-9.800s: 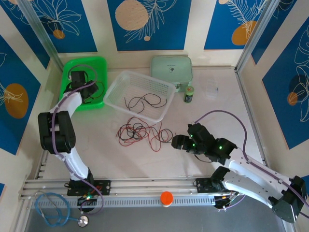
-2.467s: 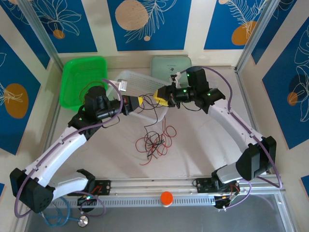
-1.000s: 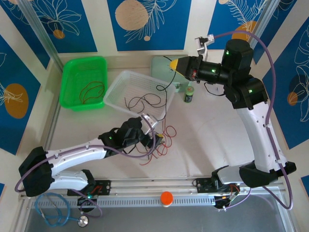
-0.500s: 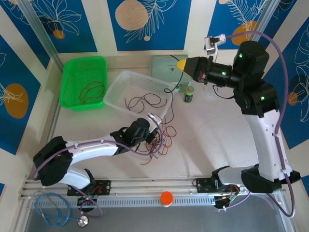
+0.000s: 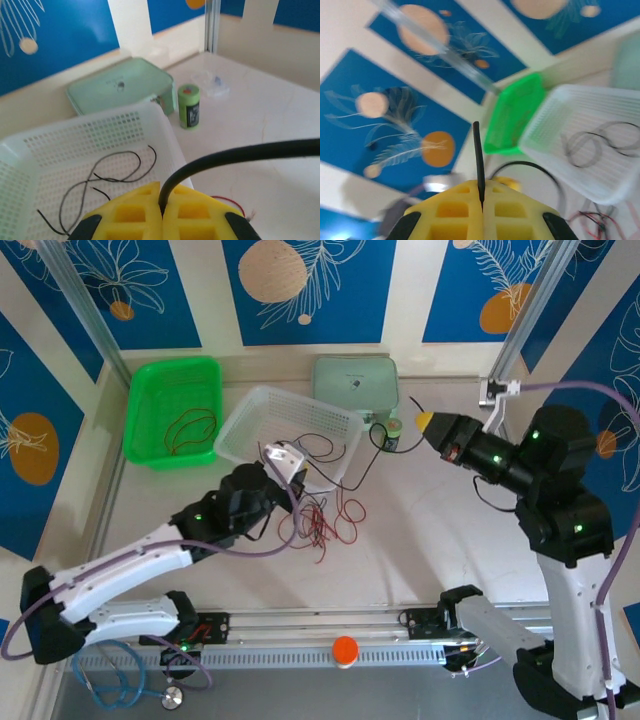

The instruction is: Untangle the cables

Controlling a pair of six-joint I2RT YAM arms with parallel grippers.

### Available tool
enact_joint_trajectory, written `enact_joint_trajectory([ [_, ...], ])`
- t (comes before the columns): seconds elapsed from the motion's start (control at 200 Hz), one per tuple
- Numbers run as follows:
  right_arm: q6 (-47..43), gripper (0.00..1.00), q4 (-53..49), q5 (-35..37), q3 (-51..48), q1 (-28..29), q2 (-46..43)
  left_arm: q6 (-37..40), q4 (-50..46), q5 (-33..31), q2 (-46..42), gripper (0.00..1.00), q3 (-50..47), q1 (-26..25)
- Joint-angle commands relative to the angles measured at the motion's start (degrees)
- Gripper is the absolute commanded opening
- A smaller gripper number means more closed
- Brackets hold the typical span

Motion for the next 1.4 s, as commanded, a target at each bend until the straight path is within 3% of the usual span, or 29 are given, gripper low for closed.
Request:
enact_joint_trajectory([
  [0.0,-4.6,0.00,-5.1,14.7,-6.1,-1.0,-2.6,0.8,-12.0,0.4,-2.8,0.00,4.1,0.0],
  [0.09,-6.9,0.00,-6.0,21.9,-9.7,-2.8,-4.8,0.9,-17.5,1.1,-4.7,0.00,6.6,0.1],
  [0.175,-8.7,0.00,-5.9,24.3,-11.4,-5.5,-5.3,1.0,-20.1,-0.5,-5.9,0.00,8.0,0.0],
  [0.325,-9.3,0.00,-1.7,16.9,-13.7,-10.5,-3.7,2.5,-20.6,-9.9,-4.4,0.00,10.6,0.7],
  [0.42,-9.0,0.00,0.6,13.9,-14.6,-12.3,-1.5,2.6,-22.6,-12.4,-0.2,0.00,14.3,5.2],
  [0.61,-6.8,0.00,7.1,13.3,-17.3,-13.9,1.1,0.4,-21.2,-3.0,6.3,0.00,17.1,17.5],
  [0.865,-3.5,0.00,13.4,18.5,-20.8,-17.2,1.6,-1.6,-17.4,2.8,14.2,0.00,18.3,26.6],
  [1.216,-4.3,0.00,15.1,19.1,-20.5,-24.6,3.0,-3.4,-14.1,8.8,25.0,0.00,23.7,34.7],
  [1.396,-5.0,0.00,15.9,18.5,-20.2,-27.2,3.7,-4.3,-12.5,10.7,28.4,0.00,24.6,36.4],
])
